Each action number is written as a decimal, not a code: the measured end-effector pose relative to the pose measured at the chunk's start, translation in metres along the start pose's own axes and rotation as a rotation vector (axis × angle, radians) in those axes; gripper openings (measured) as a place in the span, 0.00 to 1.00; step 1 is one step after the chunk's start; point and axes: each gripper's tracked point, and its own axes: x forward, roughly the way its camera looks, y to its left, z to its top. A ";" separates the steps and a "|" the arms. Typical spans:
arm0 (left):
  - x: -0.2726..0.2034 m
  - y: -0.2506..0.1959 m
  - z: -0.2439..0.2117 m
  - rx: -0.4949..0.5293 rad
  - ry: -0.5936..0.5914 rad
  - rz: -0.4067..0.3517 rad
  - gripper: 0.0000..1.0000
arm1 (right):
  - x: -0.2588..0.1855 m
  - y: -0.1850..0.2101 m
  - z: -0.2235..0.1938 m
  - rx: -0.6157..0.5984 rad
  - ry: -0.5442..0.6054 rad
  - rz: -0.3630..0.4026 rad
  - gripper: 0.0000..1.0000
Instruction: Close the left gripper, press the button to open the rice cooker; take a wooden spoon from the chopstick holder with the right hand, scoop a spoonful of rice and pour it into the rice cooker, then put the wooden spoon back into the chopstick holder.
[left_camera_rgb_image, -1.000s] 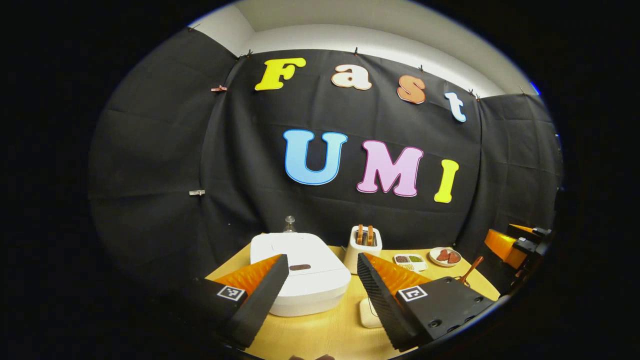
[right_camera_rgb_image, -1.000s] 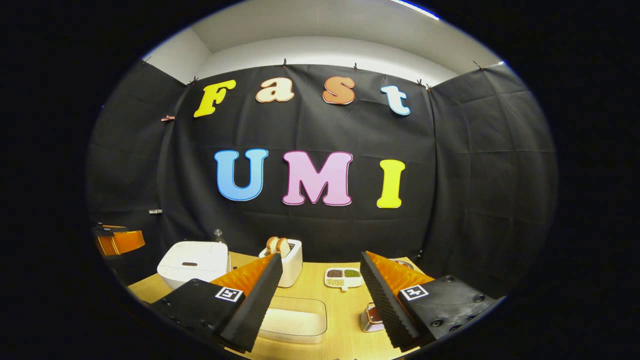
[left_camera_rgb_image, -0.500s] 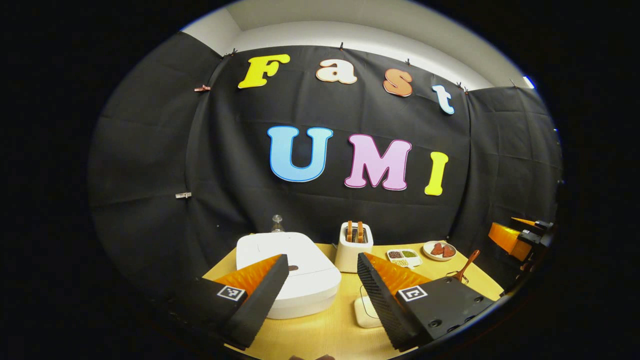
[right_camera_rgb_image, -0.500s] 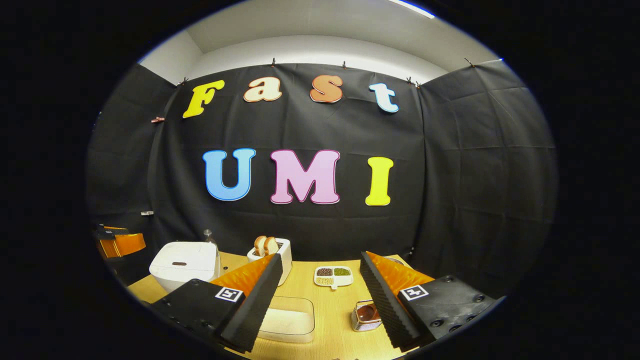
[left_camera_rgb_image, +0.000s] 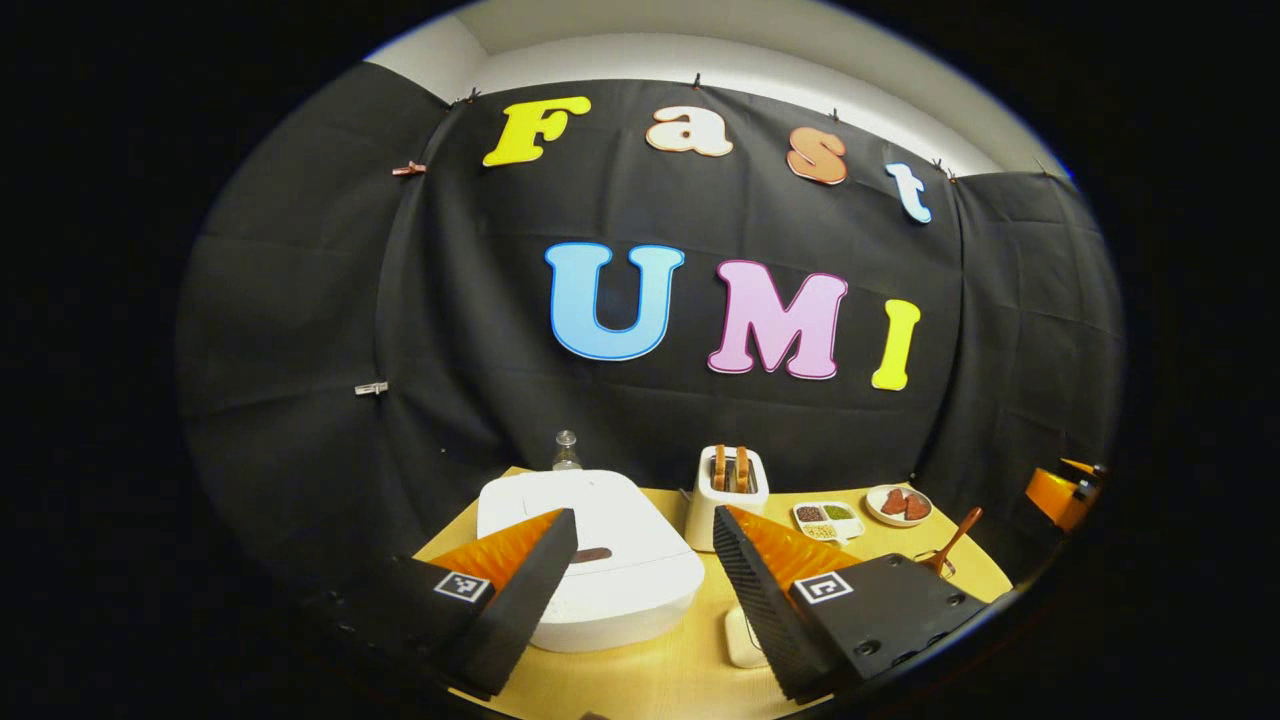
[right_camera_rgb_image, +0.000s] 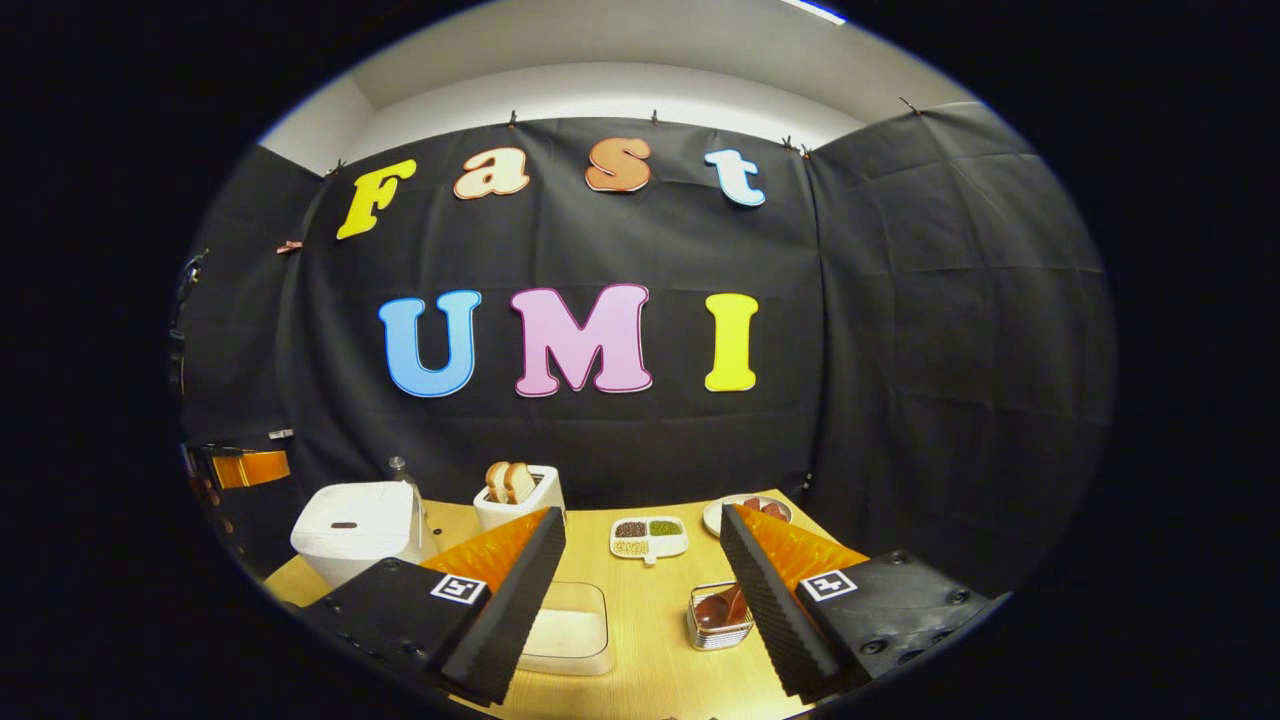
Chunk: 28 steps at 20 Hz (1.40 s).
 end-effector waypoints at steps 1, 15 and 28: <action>0.005 0.002 0.000 0.002 0.010 0.001 0.92 | -0.001 -0.003 -0.005 -0.004 0.013 0.002 0.96; 0.089 0.020 -0.014 0.115 0.098 0.062 0.09 | 0.005 -0.035 -0.033 0.044 0.097 0.030 0.98; 0.138 0.049 -0.106 -0.008 0.354 0.076 0.07 | 0.011 -0.059 -0.046 0.030 0.141 -0.019 0.98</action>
